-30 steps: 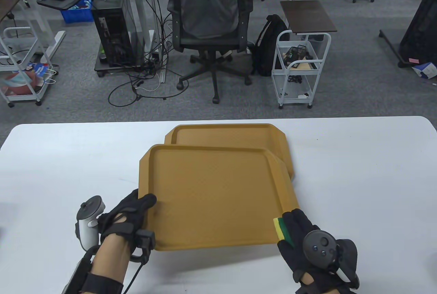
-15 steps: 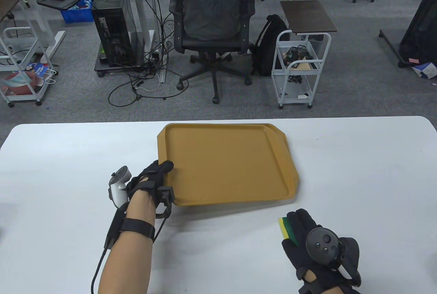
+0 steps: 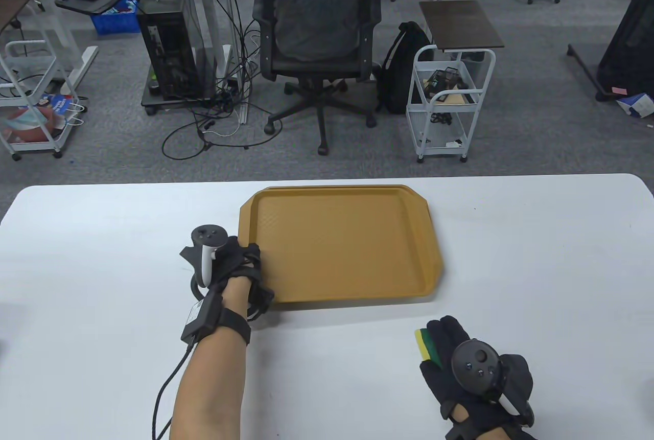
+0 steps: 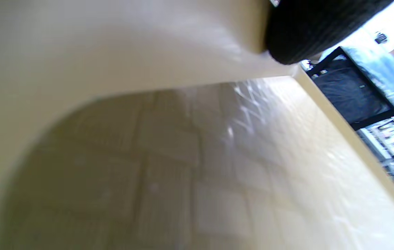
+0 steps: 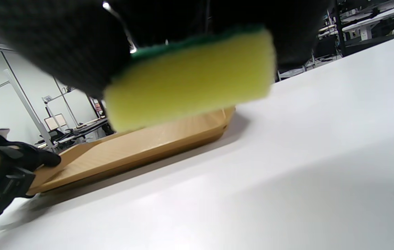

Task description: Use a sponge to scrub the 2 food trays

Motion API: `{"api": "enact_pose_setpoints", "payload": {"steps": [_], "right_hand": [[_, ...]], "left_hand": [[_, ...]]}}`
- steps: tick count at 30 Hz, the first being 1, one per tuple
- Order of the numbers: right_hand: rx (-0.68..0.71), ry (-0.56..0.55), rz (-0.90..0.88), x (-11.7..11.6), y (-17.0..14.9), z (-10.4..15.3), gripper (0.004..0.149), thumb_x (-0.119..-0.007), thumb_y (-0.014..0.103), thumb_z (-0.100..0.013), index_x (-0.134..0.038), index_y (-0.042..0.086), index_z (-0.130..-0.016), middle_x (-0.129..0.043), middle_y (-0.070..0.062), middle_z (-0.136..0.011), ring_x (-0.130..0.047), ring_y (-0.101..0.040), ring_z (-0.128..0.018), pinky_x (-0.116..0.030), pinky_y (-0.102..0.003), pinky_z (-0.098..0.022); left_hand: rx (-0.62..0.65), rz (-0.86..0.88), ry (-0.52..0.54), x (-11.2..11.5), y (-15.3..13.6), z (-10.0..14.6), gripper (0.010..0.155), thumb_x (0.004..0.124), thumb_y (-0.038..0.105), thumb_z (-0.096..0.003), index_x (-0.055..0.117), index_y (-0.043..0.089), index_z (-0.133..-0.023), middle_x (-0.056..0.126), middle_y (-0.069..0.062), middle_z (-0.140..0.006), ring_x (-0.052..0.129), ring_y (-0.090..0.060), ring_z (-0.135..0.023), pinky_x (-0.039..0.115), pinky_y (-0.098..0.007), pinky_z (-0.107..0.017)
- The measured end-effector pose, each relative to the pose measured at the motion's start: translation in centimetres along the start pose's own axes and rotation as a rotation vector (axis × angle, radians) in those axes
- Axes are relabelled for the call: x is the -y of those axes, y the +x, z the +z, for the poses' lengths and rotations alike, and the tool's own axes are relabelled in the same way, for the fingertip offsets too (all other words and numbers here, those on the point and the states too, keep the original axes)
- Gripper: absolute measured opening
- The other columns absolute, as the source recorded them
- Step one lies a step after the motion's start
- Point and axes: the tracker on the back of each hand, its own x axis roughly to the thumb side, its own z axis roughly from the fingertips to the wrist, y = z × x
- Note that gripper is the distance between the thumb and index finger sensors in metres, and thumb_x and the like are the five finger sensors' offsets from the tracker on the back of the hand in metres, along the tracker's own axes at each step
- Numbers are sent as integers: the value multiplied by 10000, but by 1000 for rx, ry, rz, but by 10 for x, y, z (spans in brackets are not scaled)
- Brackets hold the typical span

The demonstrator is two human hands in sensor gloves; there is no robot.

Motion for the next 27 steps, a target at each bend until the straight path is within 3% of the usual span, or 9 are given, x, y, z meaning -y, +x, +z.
{"api": "enact_pose_setpoints", "payload": {"steps": [3, 6, 8, 10, 15, 18, 21, 27], "right_hand": [[-3, 0, 2, 0, 0, 0, 698, -911, 408, -444, -626, 215, -1051, -543, -125, -1127, -801, -426, -800, -737, -566, -622], [-9, 8, 2, -1, -2, -1, 695, -908, 409, -446, -628, 214, -1051, -546, -125, -1126, -800, -427, -800, -736, -566, -622], [-12, 12, 3, -2, -2, -2, 695, -908, 409, -445, -629, 215, -1051, -547, -126, -1125, -800, -427, -799, -736, -566, -623], [-15, 15, 4, -3, -3, -2, 692, -907, 409, -446, -630, 215, -1050, -547, -123, -1125, -800, -427, -800, -736, -566, -623], [-14, 14, 3, -3, -4, -3, 692, -908, 408, -444, -632, 216, -1049, -547, -124, -1125, -799, -426, -802, -735, -565, -625], [-12, 15, 2, -2, -3, -3, 692, -909, 406, -445, -631, 218, -1050, -548, -123, -1125, -801, -423, -806, -737, -561, -629], [3, 11, 10, -2, -2, -2, 690, -912, 403, -443, -635, 220, -1047, -555, -121, -1121, -809, -416, -816, -743, -554, -633], [25, -12, 23, -4, -1, -4, 659, -920, 388, -441, -665, 242, -1031, -591, -103, -1108, -826, -356, -902, -758, -523, -665]], "left_hand": [[16, -117, 66, 1, 10, -2, 680, 796, 543, -503, 609, 298, -1109, 806, 2, -1020, 846, -280, -779, 726, -449, -591], [-31, -176, 74, 0, 17, -10, 706, 805, 579, -456, 626, 369, -1106, 949, -29, -828, 891, -278, -599, 723, -487, -568], [-89, -178, 45, 3, 16, -16, 713, 747, 617, -445, 567, 434, -1110, 964, -14, -713, 870, -268, -541, 707, -493, -568], [-61, -265, 93, 8, 17, -17, 712, 723, 638, -445, 563, 445, -1112, 960, 18, -642, 864, -257, -510, 712, -484, -542], [-45, -332, 116, 7, 22, -13, 732, 719, 635, -439, 536, 443, -1122, 937, 16, -720, 864, -257, -566, 704, -482, -566], [11, -374, 179, 2, 20, -6, 770, 753, 633, -402, 587, 383, -1111, 903, -38, -841, 872, -291, -615, 707, -497, -561], [66, -379, 148, -5, 14, 7, 793, 746, 649, -408, 579, 334, -1117, 778, -69, -1013, 813, -334, -800, 650, -543, -646], [354, -461, 79, -18, -14, 56, 771, 742, 640, -417, 577, 358, -1116, 557, -87, -1165, 563, -428, -1076, 539, -621, -738]]}}
